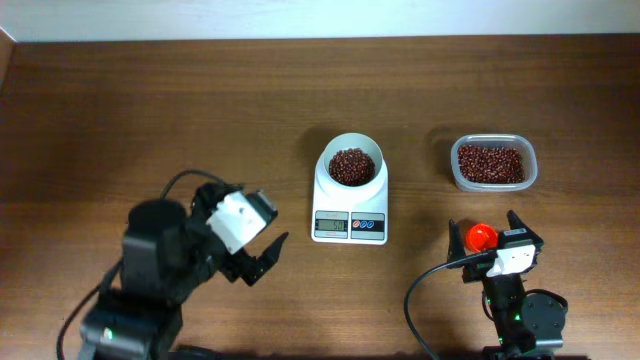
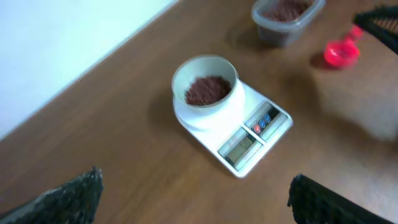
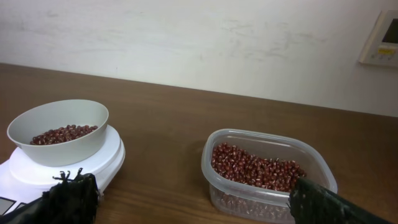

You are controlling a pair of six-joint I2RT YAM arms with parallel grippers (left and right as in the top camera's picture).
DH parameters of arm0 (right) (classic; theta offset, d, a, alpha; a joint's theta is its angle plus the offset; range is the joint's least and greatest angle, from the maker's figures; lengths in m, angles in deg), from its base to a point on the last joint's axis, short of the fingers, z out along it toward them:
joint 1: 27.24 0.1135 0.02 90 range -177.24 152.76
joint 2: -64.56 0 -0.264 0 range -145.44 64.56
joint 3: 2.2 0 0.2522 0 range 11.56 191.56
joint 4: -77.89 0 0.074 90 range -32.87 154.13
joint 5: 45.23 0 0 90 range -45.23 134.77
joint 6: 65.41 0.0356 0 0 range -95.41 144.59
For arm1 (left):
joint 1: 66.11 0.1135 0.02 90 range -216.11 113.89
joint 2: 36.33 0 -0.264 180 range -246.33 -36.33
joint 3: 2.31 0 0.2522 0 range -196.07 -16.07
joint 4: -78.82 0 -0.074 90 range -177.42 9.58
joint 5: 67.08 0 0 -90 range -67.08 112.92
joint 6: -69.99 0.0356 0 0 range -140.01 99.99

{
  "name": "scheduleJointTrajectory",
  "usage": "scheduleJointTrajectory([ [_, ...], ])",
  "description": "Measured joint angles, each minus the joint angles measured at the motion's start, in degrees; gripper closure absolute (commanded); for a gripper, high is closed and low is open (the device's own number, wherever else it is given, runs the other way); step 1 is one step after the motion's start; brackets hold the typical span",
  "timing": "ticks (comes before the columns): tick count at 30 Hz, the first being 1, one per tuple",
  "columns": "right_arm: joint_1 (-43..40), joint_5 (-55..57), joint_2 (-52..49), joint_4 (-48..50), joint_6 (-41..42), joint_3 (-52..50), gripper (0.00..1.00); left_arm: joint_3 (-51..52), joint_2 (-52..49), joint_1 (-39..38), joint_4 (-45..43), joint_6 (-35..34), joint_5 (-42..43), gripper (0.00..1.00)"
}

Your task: Scoop and weigh 50g on scale

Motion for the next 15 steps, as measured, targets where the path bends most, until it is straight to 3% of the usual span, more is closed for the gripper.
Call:
scheduleJointTrajectory([
  [6,0.0,-0.02,0.0,0.0,0.02,0.0,0.01,3.54,8.17,0.02,0.59,-13.88,-8.74,0.01],
  [15,0.0,0.0,0.0,0.0,0.07,0.0,0.01,3.89,16.94,0.02,4.0,-20.06,-13.79,0.01],
])
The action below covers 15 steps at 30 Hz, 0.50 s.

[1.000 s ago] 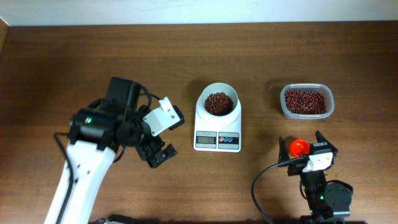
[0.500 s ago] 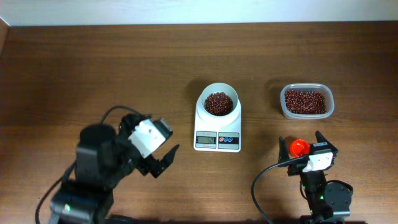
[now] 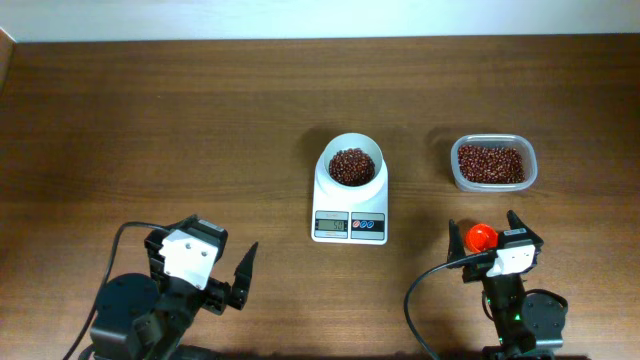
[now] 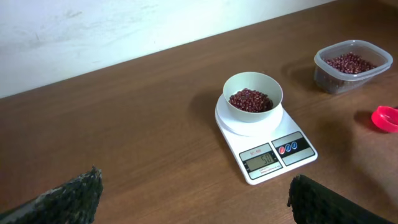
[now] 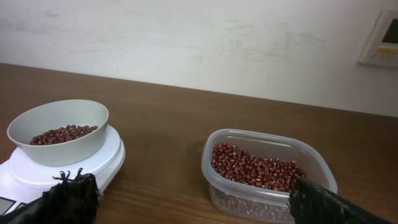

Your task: Scoop and weigh 50g on scale

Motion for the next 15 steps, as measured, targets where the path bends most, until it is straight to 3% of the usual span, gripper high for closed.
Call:
scheduleJointTrajectory([
  [6,0.0,0.0,0.0,0.0,-0.02,0.0,0.01,1.92,0.5,0.0,-0.98,-0.61,-0.7,0.01],
  [10,0.0,0.0,0.0,0.0,-0.02,0.0,0.01,8.37,6.36,0.42,-9.55,-1.18,-1.05,0.01],
  [15,0.0,0.0,0.0,0.0,-0.02,0.0,0.01,17.84,12.52,3.87,-19.23,-7.02,-2.51,0.01],
])
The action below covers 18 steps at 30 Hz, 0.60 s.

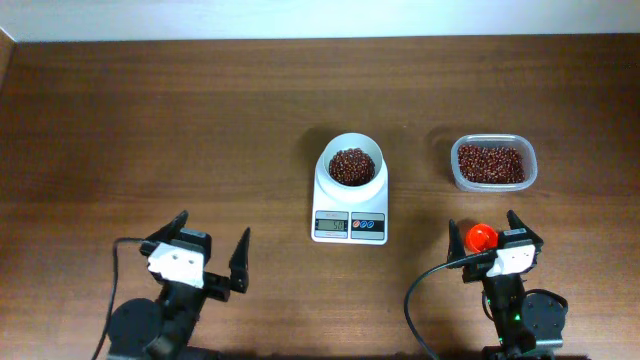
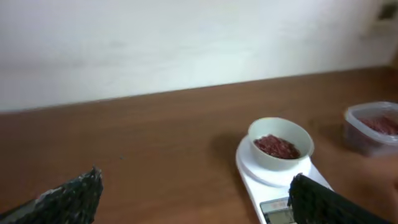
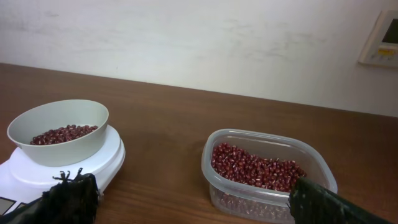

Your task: Scoop and weigh 50g on scale

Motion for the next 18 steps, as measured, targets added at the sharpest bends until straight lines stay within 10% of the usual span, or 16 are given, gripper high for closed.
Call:
scheduleJointTrajectory([
  [18,0.0,0.0,0.0,0.0,0.0,0.0,0.01,15.91,12.11,1.62,-14.43,-6.27,0.09,0.01],
])
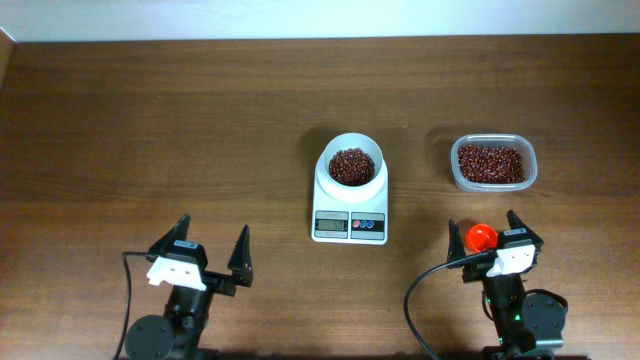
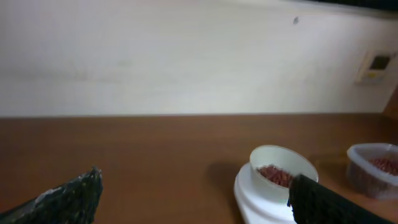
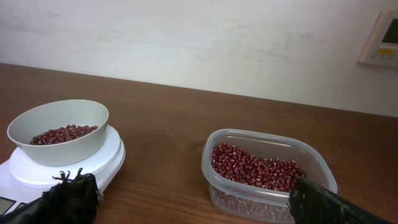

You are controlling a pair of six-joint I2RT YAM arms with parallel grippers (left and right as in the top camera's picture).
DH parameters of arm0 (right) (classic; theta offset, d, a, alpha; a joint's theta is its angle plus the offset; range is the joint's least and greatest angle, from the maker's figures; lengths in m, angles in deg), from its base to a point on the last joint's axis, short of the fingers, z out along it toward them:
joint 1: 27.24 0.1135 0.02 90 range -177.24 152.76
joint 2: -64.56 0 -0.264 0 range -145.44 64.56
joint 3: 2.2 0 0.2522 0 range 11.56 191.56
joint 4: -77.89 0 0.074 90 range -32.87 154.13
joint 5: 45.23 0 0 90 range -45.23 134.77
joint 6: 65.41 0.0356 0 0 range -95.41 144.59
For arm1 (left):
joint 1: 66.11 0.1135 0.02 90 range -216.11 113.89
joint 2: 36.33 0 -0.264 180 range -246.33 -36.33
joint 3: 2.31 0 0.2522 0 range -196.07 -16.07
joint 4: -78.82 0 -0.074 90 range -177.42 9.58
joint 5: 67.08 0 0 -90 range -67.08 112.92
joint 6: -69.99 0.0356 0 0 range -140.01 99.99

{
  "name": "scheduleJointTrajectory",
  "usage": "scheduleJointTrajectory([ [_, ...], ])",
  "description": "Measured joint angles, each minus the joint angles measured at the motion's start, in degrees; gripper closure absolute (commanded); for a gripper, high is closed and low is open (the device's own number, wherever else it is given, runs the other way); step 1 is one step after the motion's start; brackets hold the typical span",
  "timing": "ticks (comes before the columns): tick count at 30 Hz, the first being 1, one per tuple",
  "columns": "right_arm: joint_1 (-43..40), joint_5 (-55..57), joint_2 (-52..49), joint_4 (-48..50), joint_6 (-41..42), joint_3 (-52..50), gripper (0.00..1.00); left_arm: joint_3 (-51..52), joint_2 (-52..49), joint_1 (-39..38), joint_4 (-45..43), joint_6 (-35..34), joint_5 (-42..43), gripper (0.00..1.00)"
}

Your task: Scoop and weigh 50g on scale

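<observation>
A white scale [image 1: 350, 215] stands mid-table with a white bowl [image 1: 351, 163] of red beans on its platform. The bowl [image 3: 57, 130] and a clear tub of beans [image 3: 267, 175] show in the right wrist view; the tub [image 1: 492, 163] lies at the right. A red scoop [image 1: 481, 237] rests on the table between the fingers of my right gripper [image 1: 487, 229], which is open and parked near the front edge. At the front left my left gripper [image 1: 212, 244] is parked, open and holding nothing. Its wrist view shows the bowl [image 2: 283, 168].
A pale wall runs behind the table's far edge, with a small wall panel [image 3: 380, 38] at the right. Cables [image 1: 425, 290] trail from both arm bases at the front edge.
My left arm has drawn a little further back and down at the front left, its wrist camera now tilted up toward the wall. The right arm, scoop, scale and tub are unchanged.
My left arm was raised and reaching toward the scale from the front left, gripper open. It then stood lower and further back, then nearly parked, and now sits folded at the front edge. The right gripper stayed parked beside the red scoop throughout.
</observation>
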Motion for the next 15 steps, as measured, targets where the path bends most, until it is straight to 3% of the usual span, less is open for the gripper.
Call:
scheduleJointTrajectory([
  [11,0.0,0.0,0.0,0.0,0.0,0.0,0.01,12.37,0.09,-0.07,-16.81,-0.2,0.15,0.01],
  [15,0.0,0.0,0.0,0.0,-0.02,0.0,0.01,15.19,0.09,-0.07,-18.29,-0.2,0.17,0.01],
])
